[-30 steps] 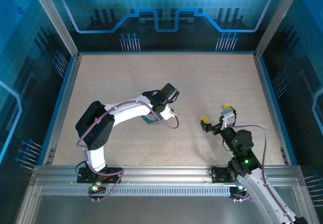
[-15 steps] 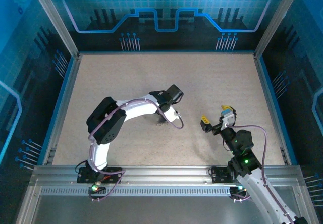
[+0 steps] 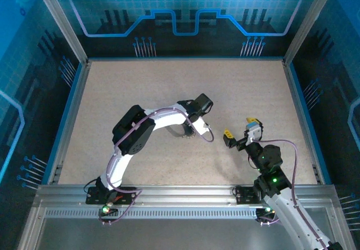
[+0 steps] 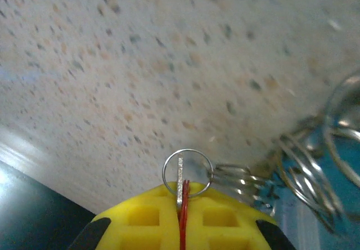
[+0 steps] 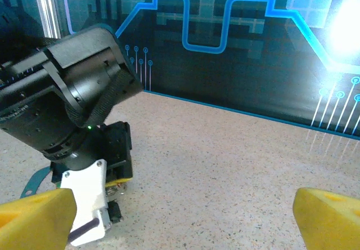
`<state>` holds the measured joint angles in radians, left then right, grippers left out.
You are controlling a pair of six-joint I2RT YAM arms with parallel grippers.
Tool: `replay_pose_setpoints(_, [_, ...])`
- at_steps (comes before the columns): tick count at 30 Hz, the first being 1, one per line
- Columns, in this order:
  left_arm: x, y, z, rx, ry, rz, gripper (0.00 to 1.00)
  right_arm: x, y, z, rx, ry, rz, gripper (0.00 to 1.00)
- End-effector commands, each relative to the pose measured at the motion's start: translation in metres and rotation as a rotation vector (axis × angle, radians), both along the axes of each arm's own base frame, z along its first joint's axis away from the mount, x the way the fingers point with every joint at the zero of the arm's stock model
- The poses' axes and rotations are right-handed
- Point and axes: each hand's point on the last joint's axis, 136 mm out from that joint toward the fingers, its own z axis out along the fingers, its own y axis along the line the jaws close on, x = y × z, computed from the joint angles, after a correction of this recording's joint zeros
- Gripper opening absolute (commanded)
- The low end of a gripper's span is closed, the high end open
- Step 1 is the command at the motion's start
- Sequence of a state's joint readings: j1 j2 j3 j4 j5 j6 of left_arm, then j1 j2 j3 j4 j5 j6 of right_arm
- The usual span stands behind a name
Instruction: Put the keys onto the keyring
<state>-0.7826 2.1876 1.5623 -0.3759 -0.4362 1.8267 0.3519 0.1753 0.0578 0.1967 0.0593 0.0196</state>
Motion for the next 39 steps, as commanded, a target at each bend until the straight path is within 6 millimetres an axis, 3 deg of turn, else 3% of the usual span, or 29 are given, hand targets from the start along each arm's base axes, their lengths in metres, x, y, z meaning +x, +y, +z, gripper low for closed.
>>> replay_pose_setpoints(1, [-0.001, -0.022, -0.005, -0.068, 0.036, -0.021, 0.09, -0.001, -0.002, 0.000, 0.007, -0.004, -0.003, 1.00])
replay_pose_setpoints(6, [0.006, -0.035, -0.018, -0.102, 0.025, -0.031, 0.24, -0.001, -0.002, 0.001, 0.009, -0.006, -0.003, 1.00])
replay_pose_setpoints(11, [0.001, -0.059, 0.004, -0.292, 0.051, -0.014, 0.50, -0.001, -0.003, 0.001, 0.010, -0.008, -0.006, 1.00])
replay_pose_setpoints(12, [-0.002, -0.065, 0.011, -0.345, 0.070, -0.009, 0.69, -0.001, -0.003, 0.000, 0.010, -0.008, -0.007, 1.00])
replay_pose_setpoints(13, [-0.002, -0.071, 0.021, -0.402, 0.063, -0.003, 0.98, -0.001, -0.003, 0.000, 0.011, -0.007, -0.009, 1.00])
replay_pose_setpoints(20, [-0.003, -0.086, 0.075, -0.638, 0.054, 0.078, 0.99, -0.001, -0.004, 0.001, 0.012, -0.008, -0.009, 1.00])
replay_pose_setpoints(27, [-0.009, -0.074, 0.133, -0.865, 0.044, 0.184, 0.99, 0.000, -0.002, 0.000, 0.006, 0.005, -0.003, 1.00])
replay_pose_setpoints(32, [-0.011, -0.041, 0.177, -1.101, 0.042, 0.334, 0.99, 0.005, 0.002, -0.001, -0.002, 0.024, 0.009, 1.00])
replay_pose_setpoints(39, [-0.022, 0.056, 0.217, -1.503, 0.142, 0.677, 0.99, 0.023, 0.008, 0.009, -0.077, 0.034, 0.012, 1.00])
